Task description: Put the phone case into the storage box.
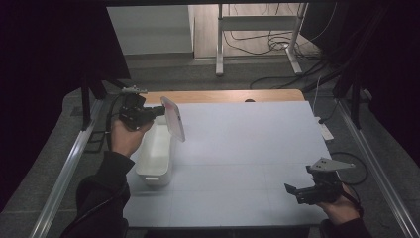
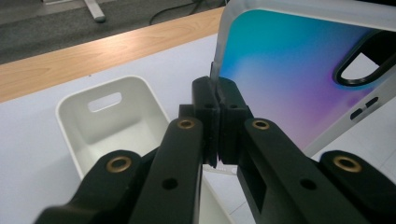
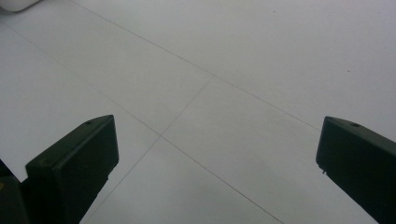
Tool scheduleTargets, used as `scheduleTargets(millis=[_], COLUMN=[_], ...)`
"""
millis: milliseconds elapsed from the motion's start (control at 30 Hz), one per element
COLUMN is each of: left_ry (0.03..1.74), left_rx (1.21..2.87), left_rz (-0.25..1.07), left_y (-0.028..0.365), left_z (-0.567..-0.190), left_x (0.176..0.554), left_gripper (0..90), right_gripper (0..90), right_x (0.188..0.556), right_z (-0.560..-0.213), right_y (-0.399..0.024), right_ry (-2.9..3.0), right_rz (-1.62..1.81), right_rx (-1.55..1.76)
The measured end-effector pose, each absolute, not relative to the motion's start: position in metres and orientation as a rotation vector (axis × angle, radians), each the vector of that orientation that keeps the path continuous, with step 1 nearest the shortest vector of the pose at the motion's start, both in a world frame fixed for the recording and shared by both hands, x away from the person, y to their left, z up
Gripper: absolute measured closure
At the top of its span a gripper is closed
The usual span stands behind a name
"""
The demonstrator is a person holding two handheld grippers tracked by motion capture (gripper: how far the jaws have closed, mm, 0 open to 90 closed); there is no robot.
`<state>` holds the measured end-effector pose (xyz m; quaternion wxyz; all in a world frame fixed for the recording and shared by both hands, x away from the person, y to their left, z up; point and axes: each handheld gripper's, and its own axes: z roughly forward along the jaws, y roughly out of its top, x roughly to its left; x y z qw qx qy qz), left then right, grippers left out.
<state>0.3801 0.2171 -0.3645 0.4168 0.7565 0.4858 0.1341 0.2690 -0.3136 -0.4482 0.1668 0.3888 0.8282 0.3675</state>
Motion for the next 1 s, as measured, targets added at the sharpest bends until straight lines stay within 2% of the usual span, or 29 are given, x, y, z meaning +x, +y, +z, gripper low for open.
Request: scheduleTargets(millis=[1000], left_ry=[1.382], left_rx=[1.792], left_rz=[0.431], left_y=[0.240], left_z=[-0.377], left_x=[0.415], left_gripper=[88.3], right_gripper=[0.0], right_x=[0.268], right_z=[-0.449], right_y=[-0.310], right_ry=[2.367], right_rz=[1.008], right_rx=[1.085])
